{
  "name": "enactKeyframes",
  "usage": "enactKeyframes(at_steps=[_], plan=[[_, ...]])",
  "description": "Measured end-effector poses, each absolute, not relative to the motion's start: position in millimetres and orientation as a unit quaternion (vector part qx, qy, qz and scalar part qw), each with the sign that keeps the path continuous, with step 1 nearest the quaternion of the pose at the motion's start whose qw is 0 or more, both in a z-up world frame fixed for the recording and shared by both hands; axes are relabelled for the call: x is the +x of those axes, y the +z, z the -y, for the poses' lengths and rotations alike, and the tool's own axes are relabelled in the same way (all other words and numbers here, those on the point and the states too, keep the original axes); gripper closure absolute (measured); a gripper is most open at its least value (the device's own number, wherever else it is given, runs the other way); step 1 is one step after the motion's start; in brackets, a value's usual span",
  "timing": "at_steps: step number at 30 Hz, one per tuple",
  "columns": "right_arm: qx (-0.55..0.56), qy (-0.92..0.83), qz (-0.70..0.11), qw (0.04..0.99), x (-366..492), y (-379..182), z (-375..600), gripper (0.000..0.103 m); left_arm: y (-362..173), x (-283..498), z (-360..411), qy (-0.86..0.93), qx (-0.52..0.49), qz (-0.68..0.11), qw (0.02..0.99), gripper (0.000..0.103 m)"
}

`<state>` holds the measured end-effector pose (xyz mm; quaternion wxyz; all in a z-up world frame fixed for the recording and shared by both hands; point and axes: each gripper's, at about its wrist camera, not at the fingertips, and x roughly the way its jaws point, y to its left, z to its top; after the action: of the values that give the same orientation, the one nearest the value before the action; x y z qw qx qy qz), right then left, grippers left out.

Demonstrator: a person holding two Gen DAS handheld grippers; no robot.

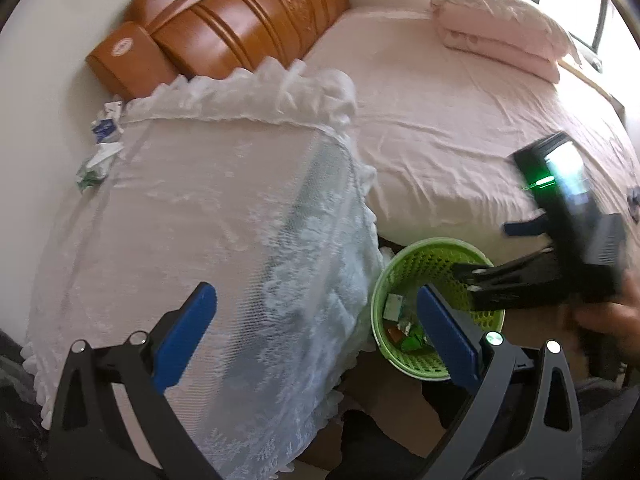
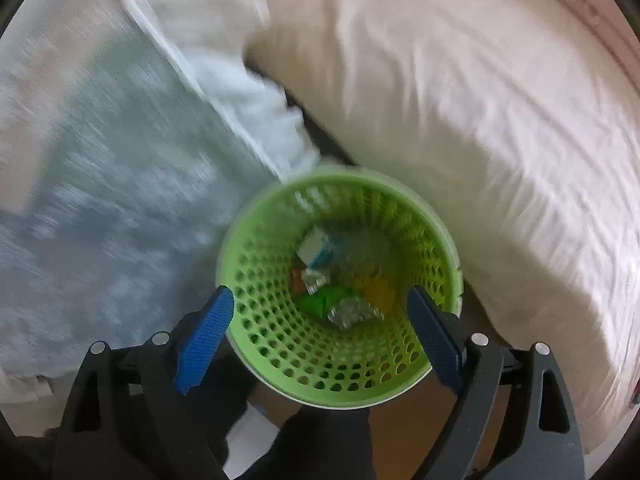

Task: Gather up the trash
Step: 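Move both open tools back over the table, then grasp the green-white wrapper with the left tool while the right grasps the blue mask packet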

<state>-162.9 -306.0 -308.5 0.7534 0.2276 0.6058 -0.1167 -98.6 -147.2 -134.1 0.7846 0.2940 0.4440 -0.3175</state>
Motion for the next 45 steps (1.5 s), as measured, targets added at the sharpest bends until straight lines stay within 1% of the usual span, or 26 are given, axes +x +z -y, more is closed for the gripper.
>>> enactKeyframes(at_steps=[1, 4, 5, 8, 13, 18, 22, 27, 31, 35, 39, 43, 45], plan=[[0.220, -0.117, -0.588, 0.769, -163.5, -283.7, 303.2, 0.013, -129.8, -94.5, 143.8, -0.314, 0.287, -0.443, 0.789, 0.007], [0.185, -0.125, -0.548, 0.806, -160.2, -230.7, 295.8, 0.002, -119.3, -83.0, 134.2, -0.303, 0.271, -0.439, 0.801, 0.007], [0.170, -0.122, -0.533, 0.820, -159.0, -208.2, 291.0, 0.002, -116.1, -79.4, 130.9, -0.300, 0.266, -0.438, 0.804, 0.007], [0.152, -0.112, -0.513, 0.837, -150.2, -172.3, 285.0, 0.002, -107.8, -69.3, 122.1, -0.291, 0.258, -0.433, 0.813, 0.007], [0.140, -0.103, -0.483, 0.858, -135.6, -130.2, 275.2, 0.002, -98.2, -54.7, 112.3, -0.276, 0.241, -0.432, 0.824, 0.007], [0.137, -0.096, -0.463, 0.871, -117.9, -111.1, 261.2, 0.002, -93.8, -37.5, 103.7, -0.262, 0.227, -0.435, 0.831, 0.007], [0.119, -0.099, -0.445, 0.882, -97.4, -92.8, 253.9, 0.002, -85.1, -10.9, 98.6, -0.247, 0.225, -0.422, 0.842, 0.007], [0.116, -0.083, -0.409, 0.901, -62.1, -61.9, 246.5, 0.002, -71.8, 43.2, 94.6, -0.222, 0.223, -0.399, 0.861, 0.007], [0.107, -0.076, -0.385, 0.914, -22.6, -38.8, 239.7, 0.002, -70.6, 103.3, 82.8, -0.193, 0.199, -0.398, 0.875, 0.007], [0.108, -0.069, -0.376, 0.918, 11.3, -29.2, 233.6, 0.002, -83.9, 167.4, 66.8, -0.150, 0.184, -0.404, 0.883, 0.007], [0.107, -0.067, -0.383, 0.915, 41.6, -34.1, 228.2, 0.002, -105.9, 227.5, 53.2, -0.114, 0.153, -0.423, 0.886, 0.007], [0.125, -0.058, -0.394, 0.909, 65.9, -47.9, 223.2, 0.002, -128.8, 265.2, 50.9, -0.097, 0.132, -0.443, 0.881, 0.007], [0.133, -0.055, -0.398, 0.906, 73.1, -54.3, 221.0, 0.002, -139.8, 277.8, 54.8, -0.091, 0.137, -0.449, 0.878, 0.007]])
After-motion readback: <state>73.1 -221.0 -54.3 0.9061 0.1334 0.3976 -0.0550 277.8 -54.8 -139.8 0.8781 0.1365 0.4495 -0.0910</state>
